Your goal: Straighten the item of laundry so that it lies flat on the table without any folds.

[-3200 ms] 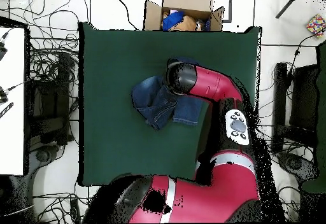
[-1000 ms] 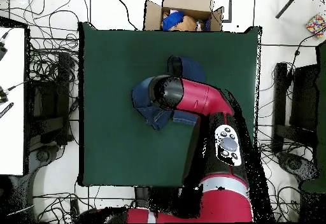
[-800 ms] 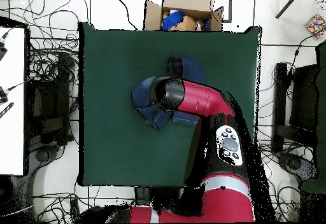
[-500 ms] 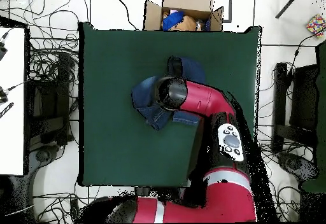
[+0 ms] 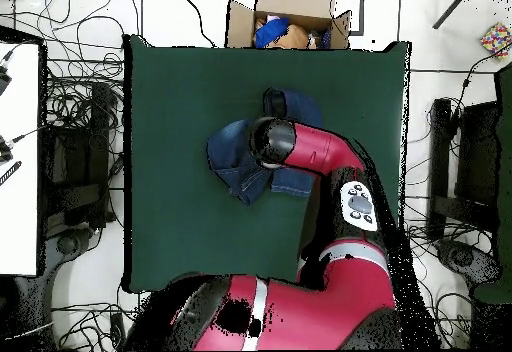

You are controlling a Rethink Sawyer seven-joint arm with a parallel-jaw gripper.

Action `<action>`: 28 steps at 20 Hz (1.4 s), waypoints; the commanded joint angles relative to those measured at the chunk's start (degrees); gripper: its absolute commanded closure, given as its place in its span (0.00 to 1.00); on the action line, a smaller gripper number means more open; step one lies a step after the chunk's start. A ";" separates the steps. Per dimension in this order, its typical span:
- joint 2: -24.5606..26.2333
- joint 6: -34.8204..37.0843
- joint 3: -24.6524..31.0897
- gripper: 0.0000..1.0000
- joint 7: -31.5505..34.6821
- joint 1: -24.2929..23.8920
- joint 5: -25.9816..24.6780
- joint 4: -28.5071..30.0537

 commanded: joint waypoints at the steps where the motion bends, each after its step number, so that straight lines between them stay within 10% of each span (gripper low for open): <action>1: 2.24 0.06 3.07 0.00 10.45 -0.32 2.53 -2.44; 28: 2.61 -2.95 2.74 0.00 13.50 1.95 2.97 -0.56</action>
